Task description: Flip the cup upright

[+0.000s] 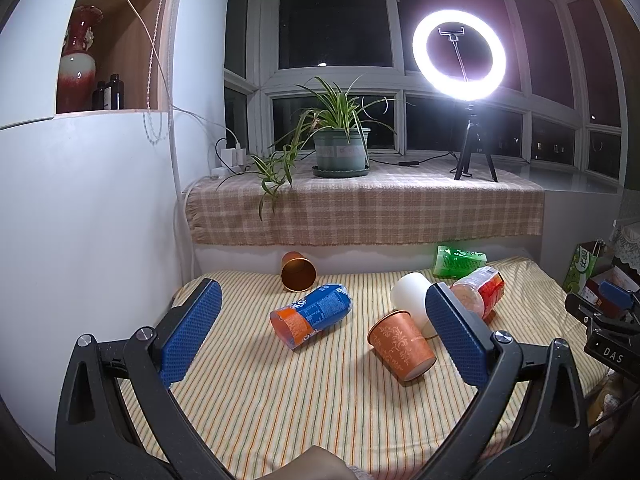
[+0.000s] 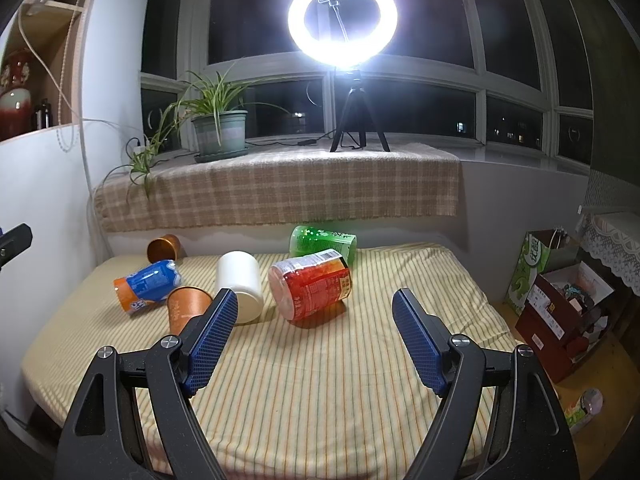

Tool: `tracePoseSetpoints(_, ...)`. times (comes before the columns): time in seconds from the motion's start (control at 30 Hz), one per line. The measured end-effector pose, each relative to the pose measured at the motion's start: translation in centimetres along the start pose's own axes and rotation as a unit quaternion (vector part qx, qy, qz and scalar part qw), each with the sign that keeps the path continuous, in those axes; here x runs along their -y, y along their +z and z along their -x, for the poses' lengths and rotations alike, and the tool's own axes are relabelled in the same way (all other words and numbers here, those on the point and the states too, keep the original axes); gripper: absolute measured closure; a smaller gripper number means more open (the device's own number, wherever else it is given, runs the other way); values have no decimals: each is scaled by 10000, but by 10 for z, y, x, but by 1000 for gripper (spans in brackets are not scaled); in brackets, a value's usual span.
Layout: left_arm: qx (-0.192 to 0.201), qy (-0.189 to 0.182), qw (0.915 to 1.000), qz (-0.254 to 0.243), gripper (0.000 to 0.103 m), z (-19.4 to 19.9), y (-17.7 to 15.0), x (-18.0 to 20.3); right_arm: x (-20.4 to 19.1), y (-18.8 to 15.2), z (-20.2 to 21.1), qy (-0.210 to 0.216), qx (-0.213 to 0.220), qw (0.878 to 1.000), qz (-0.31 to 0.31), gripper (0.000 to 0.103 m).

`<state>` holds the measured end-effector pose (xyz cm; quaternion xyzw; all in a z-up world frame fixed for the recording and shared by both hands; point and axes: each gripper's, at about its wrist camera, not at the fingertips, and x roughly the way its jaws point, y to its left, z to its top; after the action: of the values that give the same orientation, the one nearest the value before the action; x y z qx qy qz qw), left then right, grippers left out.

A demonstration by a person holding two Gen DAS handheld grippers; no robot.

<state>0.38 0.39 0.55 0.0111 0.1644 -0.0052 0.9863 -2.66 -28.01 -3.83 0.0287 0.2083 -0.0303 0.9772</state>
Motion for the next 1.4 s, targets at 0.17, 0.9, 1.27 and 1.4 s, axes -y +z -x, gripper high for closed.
tracePoseSetpoints(0.17,13,-11,10000,-11,0,1,-3,2,0,0,-1,2,-12,10000,-12,23)
tracePoseSetpoints(0.9,11,-13,10000,-17,0,1,-3,2,2,-6,-4,-25,-59,10000,-32,22)
tracePoseSetpoints(1.27,5,-19,10000,-10,0,1,-4,2,2,-8,-5,-32,-90,9999,-40,22)
tracePoseSetpoints(1.4,-1,-21,10000,-6,0,1,-1,3,1,-8,-6,-34,-98,9999,-39,22)
